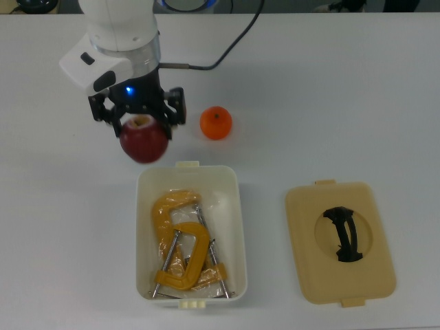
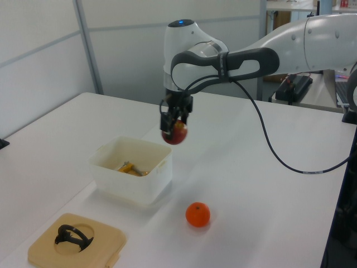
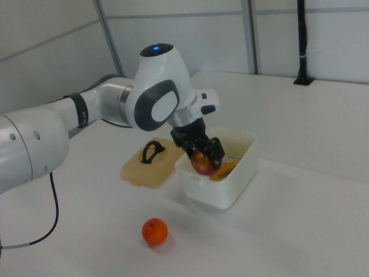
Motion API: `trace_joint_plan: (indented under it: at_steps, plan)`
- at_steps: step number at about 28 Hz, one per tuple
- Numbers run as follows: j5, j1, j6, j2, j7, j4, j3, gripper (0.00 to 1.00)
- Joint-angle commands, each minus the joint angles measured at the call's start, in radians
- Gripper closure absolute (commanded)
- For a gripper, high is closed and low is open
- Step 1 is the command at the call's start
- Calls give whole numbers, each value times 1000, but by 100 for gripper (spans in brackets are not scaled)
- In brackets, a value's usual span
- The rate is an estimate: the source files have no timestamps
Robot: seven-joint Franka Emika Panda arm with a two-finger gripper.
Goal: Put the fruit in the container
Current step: 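Lift the red apple and carry it over the white container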
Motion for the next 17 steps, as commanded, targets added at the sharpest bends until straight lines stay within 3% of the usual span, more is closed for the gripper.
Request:
trace_joint_plan:
  at_steps: [1, 8, 11, 12, 13, 14, 17]
  plan:
    - [3, 5, 192, 42, 157, -2, 43, 97]
    - [-4, 7, 245, 97, 169, -2, 60, 75]
    - [-9, 5, 253, 96, 170, -2, 62, 71]
    - [-10, 5, 252, 94, 172, -2, 60, 61]
    - [-10, 5, 246, 90, 174, -1, 62, 25]
    - [-12, 5, 246, 85, 174, -1, 60, 0]
    - [-12, 5, 227, 70, 174, -1, 60, 0]
